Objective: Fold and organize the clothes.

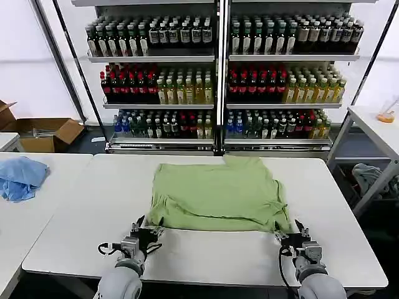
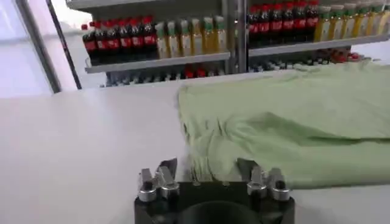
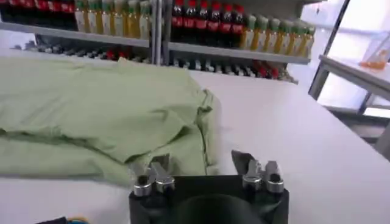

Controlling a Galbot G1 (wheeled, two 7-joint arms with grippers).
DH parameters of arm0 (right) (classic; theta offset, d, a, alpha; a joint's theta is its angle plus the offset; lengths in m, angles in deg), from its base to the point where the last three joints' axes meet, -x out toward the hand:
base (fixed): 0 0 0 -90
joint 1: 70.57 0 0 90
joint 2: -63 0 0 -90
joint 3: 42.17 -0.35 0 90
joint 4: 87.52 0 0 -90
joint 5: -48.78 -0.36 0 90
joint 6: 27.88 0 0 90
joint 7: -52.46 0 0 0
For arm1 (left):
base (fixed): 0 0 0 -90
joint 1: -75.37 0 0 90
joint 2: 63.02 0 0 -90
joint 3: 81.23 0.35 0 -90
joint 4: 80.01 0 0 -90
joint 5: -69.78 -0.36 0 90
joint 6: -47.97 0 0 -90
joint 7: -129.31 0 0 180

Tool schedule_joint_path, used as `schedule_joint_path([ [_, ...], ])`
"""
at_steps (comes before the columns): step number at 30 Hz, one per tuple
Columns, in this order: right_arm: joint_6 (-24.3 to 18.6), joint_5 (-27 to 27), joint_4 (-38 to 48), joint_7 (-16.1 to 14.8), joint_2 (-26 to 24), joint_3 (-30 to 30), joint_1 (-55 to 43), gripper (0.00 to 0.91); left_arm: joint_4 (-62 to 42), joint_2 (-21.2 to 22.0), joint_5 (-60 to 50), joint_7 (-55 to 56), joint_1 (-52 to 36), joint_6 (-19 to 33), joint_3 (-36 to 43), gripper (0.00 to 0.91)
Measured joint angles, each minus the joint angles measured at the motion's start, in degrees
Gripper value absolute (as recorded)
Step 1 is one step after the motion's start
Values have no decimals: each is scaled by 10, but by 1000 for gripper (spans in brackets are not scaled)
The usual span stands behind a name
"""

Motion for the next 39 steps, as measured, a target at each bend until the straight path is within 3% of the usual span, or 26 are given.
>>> schedule_joint_path([
  [16,2,1,-33,2,-2,-10,44,0,15,-1,27,-15,20,-2,-15,20],
  [30,2,27,-142,11,-34,-40,176,0,137,-8,27,-17,144,0,-51,20],
  [31,4,29,-151,11,-36,-43,189,191,147,-8,25,-17,156,1,-54,20],
  [32,5,31,-159,11,-38,-47,199,836,159,-8,24,-17,170,3,-56,20],
  [33,7,33,-167,11,-40,-50,210,907,169,-8,22,-18,182,3,-59,373],
  [34,9,36,-176,10,-43,-54,221,907,178,-8,19,-19,195,4,-61,907],
  [39,9,44,-216,13,-55,-75,263,907,218,-13,8,-21,247,0,-76,907],
])
